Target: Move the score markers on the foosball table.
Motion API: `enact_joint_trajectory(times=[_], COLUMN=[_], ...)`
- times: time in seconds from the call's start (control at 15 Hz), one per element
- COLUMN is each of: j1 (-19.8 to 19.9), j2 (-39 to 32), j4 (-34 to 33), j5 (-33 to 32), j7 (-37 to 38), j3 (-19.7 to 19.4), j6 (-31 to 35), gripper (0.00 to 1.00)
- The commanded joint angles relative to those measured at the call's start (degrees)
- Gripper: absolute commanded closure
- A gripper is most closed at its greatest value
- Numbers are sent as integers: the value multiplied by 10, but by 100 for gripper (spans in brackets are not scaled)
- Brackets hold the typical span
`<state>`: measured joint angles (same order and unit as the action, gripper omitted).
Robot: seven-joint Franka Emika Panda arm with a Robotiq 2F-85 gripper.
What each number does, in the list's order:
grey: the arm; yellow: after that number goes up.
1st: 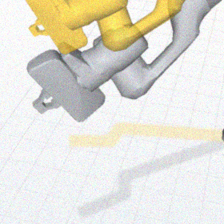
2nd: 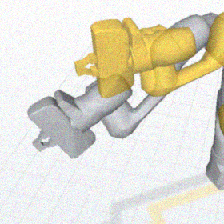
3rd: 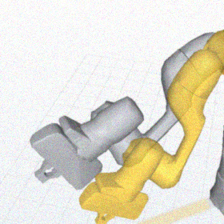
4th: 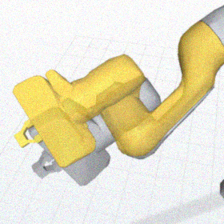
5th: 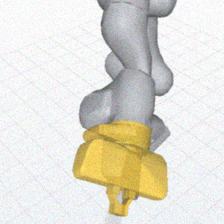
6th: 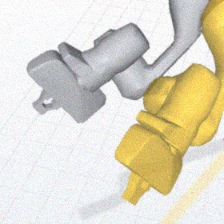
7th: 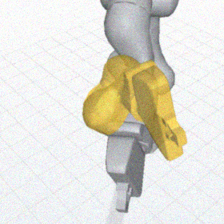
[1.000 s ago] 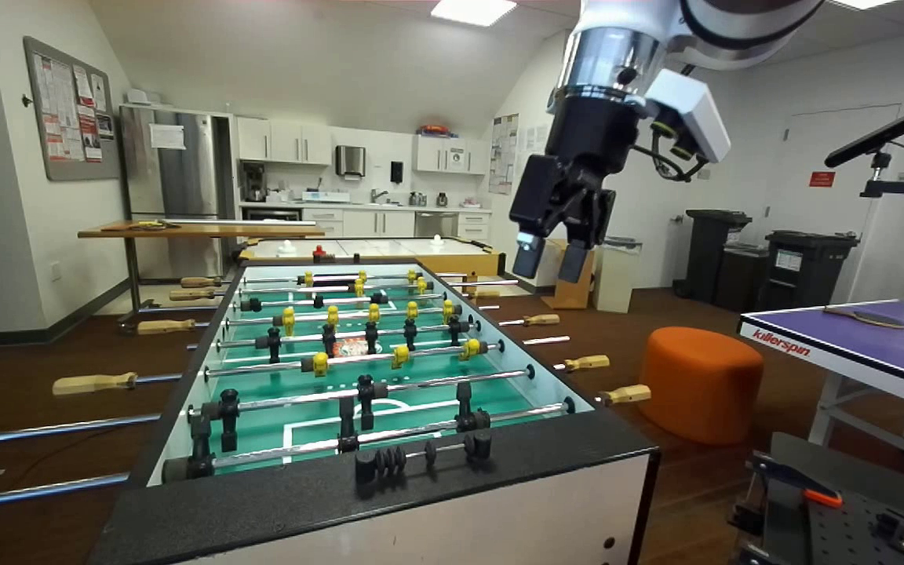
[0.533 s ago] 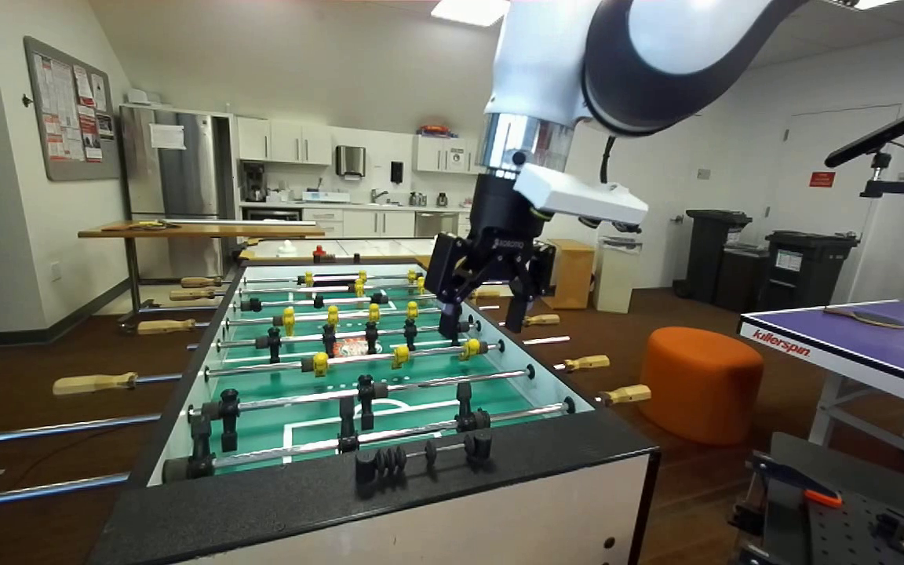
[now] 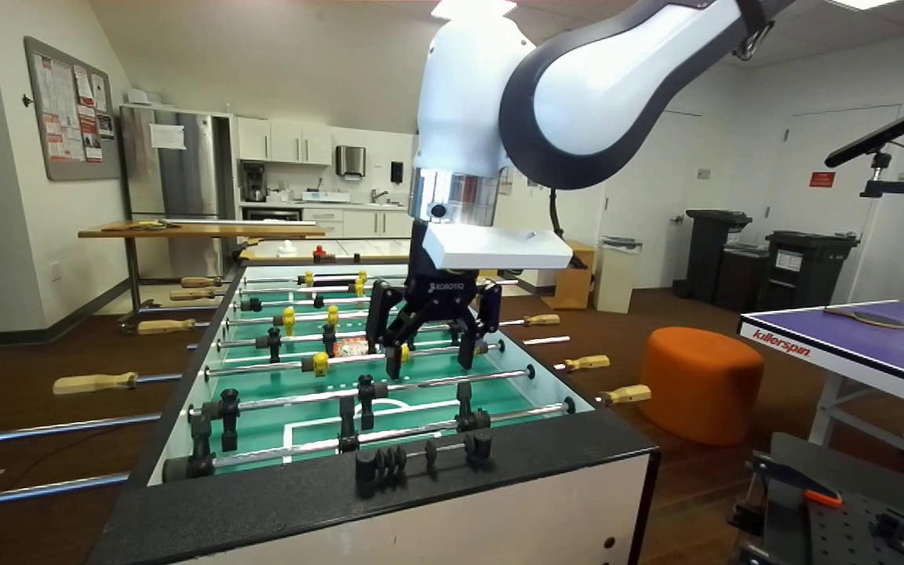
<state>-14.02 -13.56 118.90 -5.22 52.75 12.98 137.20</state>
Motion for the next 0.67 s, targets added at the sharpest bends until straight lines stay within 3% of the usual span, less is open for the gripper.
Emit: enact_joint_trajectory(times=[0.0, 0.6], j1=[-23, -22], j2=[-32, -51], j4=[-49, -69], j5=[6, 23], j7=[0, -45], j3=[-17, -26], j6=[-33, -25], gripper=[32, 100])
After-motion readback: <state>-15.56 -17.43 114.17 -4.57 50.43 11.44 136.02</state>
